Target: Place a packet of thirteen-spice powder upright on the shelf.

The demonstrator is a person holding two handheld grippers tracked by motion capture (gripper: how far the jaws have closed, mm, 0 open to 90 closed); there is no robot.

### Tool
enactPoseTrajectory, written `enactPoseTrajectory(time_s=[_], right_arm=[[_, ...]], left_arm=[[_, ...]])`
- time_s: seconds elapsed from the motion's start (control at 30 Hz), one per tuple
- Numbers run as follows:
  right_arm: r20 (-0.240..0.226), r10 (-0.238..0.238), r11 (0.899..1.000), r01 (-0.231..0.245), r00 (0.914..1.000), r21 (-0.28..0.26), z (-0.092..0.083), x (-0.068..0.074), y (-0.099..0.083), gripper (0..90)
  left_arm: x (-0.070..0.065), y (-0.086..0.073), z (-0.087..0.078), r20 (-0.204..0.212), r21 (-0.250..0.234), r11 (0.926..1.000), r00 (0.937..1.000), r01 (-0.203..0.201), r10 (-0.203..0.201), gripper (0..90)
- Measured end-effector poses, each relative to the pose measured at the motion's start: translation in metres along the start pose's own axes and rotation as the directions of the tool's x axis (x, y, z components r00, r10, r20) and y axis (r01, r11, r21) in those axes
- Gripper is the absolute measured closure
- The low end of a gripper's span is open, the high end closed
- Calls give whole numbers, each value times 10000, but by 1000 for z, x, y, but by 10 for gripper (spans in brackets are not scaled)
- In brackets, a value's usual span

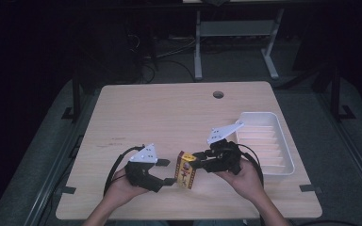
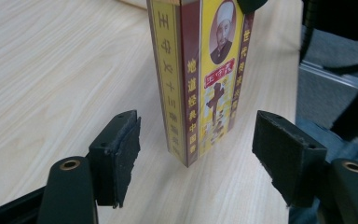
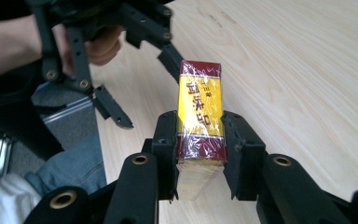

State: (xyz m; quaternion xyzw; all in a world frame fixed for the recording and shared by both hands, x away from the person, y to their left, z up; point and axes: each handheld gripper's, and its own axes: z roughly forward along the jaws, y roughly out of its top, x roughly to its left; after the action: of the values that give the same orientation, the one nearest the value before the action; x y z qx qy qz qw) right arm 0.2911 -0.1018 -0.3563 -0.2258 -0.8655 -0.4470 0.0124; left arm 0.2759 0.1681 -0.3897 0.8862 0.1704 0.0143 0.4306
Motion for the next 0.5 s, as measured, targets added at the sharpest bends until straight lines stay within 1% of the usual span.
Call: enactPoseTrajectory(time_s=[0.03, 0.07, 0.13, 0.2, 0.27, 0.33, 0.4, 0.43, 0.5], right_arm=[[-112, -144, 9999, 144, 9998, 12, -1, 0, 1, 676], [-264, -386, 9992, 388, 9989, 52, -1, 1, 2, 676], [-420, -689, 9973, 699, 9967, 234, -1, 2, 3, 676], [-405, -1155, 9922, 1172, 9925, 430, -1, 5, 5, 676], [-523, -1371, 9893, 1395, 9892, 437, -1, 5, 6, 676], [-620, -1546, 9865, 1576, 9860, 452, -1, 5, 7, 676], [-703, -1842, 9810, 1878, 9804, 490, 0, 6, 8, 676], [-760, -1855, 9805, 1897, 9797, 518, 1, 7, 8, 675], [-887, -1994, 9773, 2046, 9759, 543, 2, 8, 8, 676]], left_arm=[[2, 3, -1, 311, 58, 10000, 9995, -67, 65, 315], [3, 5, -1, 465, 82, 9999, 9989, -106, 102, 312], [5, 9, -1, 836, 130, 9995, 9961, -298, 286, 313], [6, 15, 0, 1135, 262, 9978, 9919, -612, 579, 319], [7, 21, 1, 1432, 381, 9954, 9863, -881, 818, 337], [7, 27, 3, 1544, 604, 9919, 9828, -1120, 1016, 368], [9, 32, 5, 1737, 652, 9906, 9789, -1206, 1077, 398], [10, 34, 5, 1777, 698, 9894, 9776, -1270, 1130, 425], [11, 38, 7, 1893, 835, 9866, 9743, -1399, 1222, 445]])
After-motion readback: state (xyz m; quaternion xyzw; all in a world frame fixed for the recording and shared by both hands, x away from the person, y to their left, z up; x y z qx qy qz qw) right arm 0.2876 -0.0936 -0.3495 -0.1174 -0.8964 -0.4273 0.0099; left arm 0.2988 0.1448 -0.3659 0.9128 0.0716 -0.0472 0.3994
